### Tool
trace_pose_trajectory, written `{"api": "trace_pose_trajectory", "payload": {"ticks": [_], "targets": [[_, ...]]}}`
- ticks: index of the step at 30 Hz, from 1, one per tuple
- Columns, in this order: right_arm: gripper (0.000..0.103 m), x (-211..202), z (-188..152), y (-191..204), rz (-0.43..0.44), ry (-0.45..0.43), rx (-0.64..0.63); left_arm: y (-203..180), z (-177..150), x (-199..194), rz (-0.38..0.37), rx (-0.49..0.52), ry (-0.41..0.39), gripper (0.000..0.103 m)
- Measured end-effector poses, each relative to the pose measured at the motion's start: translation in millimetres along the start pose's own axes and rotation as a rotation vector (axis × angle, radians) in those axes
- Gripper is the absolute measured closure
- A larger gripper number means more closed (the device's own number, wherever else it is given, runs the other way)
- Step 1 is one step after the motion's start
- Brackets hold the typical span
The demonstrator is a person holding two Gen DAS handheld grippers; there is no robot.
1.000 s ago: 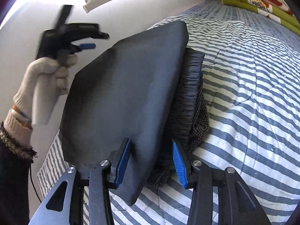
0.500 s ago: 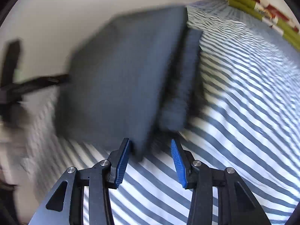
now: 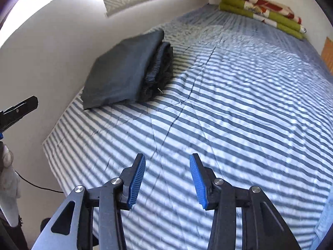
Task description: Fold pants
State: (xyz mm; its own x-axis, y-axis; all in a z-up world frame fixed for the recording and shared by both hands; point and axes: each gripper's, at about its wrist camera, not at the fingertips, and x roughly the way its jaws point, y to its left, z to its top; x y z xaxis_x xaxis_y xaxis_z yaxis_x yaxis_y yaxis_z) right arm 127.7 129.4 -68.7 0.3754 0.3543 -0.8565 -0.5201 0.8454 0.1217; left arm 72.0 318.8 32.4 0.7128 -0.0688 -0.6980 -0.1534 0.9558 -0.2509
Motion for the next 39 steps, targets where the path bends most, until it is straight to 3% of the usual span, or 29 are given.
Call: {"api": "trace_pose_trajectory", "payload": {"ticks": [10,13,19,28,33,39], "targets": [[0.062,-118.4,-97.1,-3.3,-0.099,-0.135,-0.031,-131.5,-105.3,-93.4,-0.037,0.028,-0.027,0.031],[0.062,-147.0,-120.5,-10.4,-0.138,-0.177,-0.021,-165.6,-128.8,-118.6,-0.007,0.077,-0.059,0.029],[0.06,-180.1,-163.9,-26.3,-0.136,-0.216,0.033,-221.4,-170.6,-165.2,0.028,0.148,-0.117,0.018],[0.059,-213.7,-206.3,-29.6,-0.18,-0.289,0.045,-248.4,-199.5,-182.1,0.045,0.205,-0.104,0.008],[0.057,-213.2,-212.8,-31.7,-0.204,-0.291,0.057,-237.8,-200.4,-172.8,0.042,0.201,-0.105,0.006],[0.057,-191.3,-212.6,-26.2,-0.235,-0.254,0.036,-212.3,-204.4,-144.4,0.061,0.171,-0.043,0.005]]}}
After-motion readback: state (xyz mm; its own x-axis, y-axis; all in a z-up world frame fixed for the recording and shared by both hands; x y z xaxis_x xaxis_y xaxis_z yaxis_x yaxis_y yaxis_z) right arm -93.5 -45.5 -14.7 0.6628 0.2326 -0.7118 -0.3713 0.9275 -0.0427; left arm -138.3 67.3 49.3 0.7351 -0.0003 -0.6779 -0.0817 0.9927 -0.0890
